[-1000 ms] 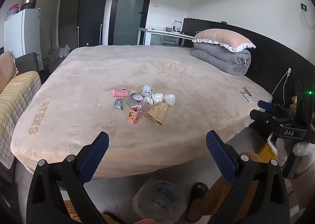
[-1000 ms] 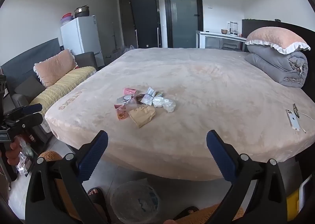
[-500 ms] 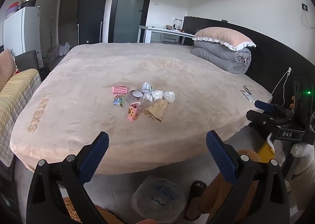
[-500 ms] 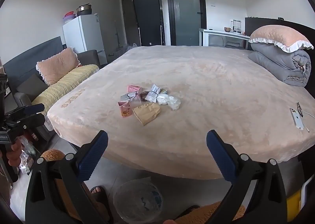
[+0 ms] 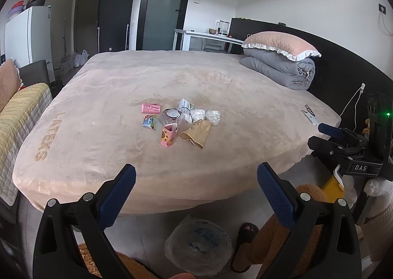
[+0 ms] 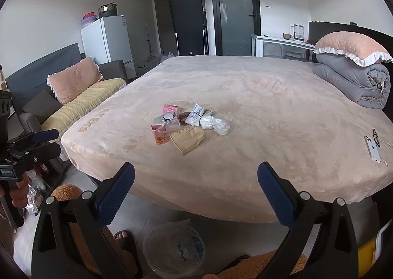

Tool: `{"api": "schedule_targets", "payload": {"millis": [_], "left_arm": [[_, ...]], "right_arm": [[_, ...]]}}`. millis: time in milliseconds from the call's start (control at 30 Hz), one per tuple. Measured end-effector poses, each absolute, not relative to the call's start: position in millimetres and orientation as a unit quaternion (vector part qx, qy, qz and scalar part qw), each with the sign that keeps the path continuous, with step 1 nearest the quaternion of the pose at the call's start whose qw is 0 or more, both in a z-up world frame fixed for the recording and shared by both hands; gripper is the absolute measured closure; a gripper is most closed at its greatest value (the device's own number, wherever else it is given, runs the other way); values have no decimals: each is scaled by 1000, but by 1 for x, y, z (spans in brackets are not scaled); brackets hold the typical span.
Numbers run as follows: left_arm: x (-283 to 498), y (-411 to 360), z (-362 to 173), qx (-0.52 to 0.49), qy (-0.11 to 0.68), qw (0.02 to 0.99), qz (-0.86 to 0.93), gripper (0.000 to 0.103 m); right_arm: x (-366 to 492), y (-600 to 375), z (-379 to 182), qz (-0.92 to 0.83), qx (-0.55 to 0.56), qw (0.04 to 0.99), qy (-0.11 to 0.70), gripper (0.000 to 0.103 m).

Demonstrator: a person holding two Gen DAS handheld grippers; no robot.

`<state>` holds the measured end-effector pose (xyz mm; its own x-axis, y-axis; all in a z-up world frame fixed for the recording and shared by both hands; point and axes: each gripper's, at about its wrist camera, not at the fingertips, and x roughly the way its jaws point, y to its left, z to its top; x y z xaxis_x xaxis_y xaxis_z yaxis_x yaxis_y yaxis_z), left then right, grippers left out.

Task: Collect trash
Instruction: 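Move both grippers toward the trash pile on the bed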

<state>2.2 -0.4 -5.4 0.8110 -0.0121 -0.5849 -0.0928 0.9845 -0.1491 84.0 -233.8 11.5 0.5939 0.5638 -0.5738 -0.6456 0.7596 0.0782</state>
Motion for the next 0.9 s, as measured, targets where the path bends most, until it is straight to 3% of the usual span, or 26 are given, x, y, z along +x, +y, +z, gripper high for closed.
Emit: {"api": "schedule_targets", "payload": {"millis": [900], "left_arm": [[6, -3, -8, -85, 312, 946, 24, 6]], "right_arm": [[82, -229, 17, 346, -68, 886, 302, 4]]}}
